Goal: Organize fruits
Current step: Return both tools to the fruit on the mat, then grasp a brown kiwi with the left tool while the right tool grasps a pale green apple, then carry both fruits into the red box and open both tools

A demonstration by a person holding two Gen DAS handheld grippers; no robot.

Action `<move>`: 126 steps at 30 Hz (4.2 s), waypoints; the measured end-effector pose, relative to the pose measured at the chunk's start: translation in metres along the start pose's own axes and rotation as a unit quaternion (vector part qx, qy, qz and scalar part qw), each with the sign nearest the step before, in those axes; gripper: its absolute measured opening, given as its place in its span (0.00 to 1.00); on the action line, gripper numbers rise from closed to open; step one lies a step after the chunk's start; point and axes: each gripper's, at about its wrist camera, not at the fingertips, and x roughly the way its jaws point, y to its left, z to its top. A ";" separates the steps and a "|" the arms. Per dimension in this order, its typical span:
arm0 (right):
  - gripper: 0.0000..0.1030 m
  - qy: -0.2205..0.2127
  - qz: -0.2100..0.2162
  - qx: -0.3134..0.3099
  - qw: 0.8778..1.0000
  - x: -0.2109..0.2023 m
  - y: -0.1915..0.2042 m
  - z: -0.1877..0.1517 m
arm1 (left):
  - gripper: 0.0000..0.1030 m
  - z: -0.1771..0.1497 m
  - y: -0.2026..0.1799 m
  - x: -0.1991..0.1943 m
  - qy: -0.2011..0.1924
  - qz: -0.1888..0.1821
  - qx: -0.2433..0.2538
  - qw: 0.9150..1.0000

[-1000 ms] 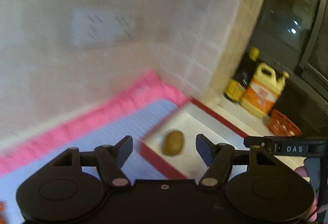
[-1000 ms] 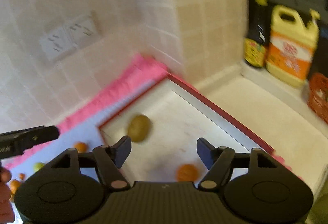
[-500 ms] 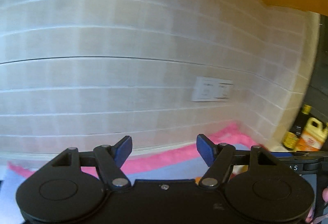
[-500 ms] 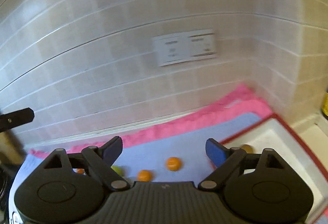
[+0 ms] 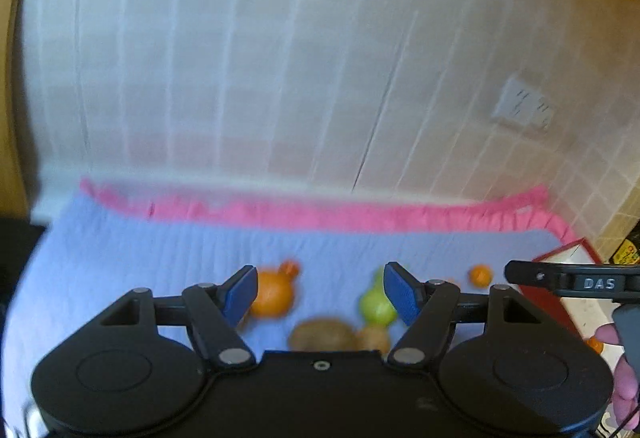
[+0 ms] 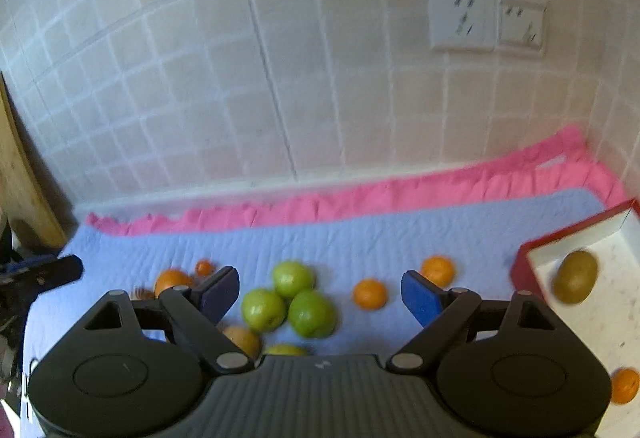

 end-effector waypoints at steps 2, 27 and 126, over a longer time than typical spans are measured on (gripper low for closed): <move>0.87 0.023 -0.003 -0.007 1.000 0.012 0.005 -0.009 | 0.80 -0.012 0.014 0.019 0.038 -0.009 -0.031 0.999; 0.62 0.140 0.026 -0.049 0.989 0.105 0.027 -0.056 | 0.80 -0.040 0.025 0.138 0.164 -0.043 -0.103 0.980; 0.49 0.079 -0.264 0.260 0.925 -0.046 -0.335 -0.101 | 0.79 -0.056 -0.442 0.243 0.216 -0.300 0.282 0.885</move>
